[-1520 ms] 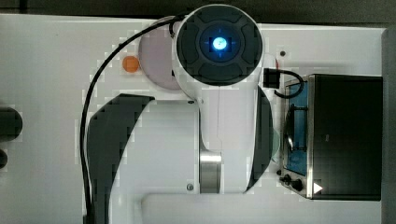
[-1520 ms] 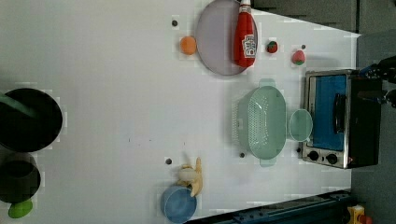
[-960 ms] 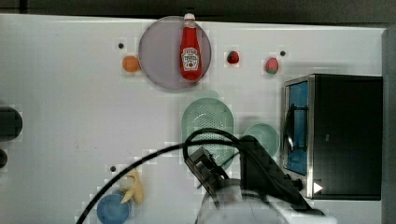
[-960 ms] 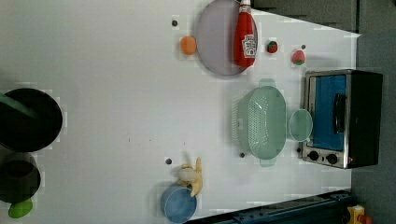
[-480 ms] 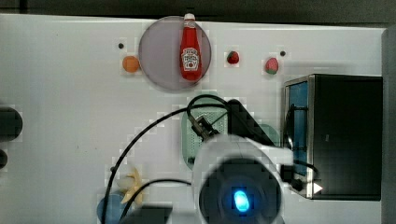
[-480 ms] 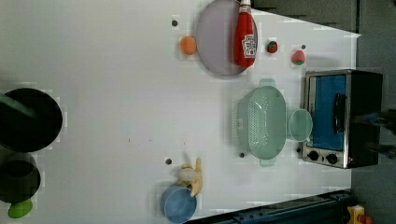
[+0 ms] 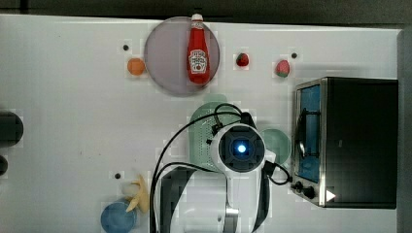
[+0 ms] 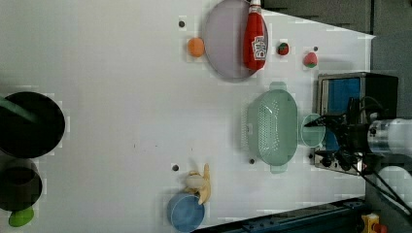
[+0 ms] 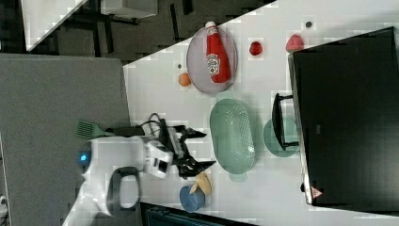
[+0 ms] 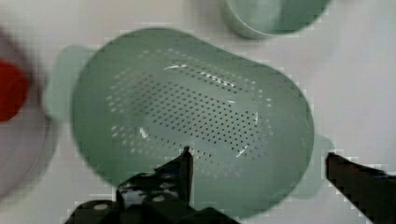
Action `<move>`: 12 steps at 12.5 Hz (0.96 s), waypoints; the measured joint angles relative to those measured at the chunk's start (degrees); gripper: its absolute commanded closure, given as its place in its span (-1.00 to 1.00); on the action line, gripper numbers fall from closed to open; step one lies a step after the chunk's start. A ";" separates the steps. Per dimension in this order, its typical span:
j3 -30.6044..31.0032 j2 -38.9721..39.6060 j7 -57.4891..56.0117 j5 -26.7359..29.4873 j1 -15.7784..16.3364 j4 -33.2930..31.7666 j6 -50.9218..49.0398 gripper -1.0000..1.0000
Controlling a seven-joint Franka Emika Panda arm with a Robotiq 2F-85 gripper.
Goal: Drag strainer right to left.
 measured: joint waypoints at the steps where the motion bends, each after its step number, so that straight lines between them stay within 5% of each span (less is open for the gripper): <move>1: 0.23 1.51 2.56 -0.48 -0.13 -0.90 4.08 -1.00; 12: 4.02 29.53 17.37 -0.08 0.47 -1.12 25.23 -1.00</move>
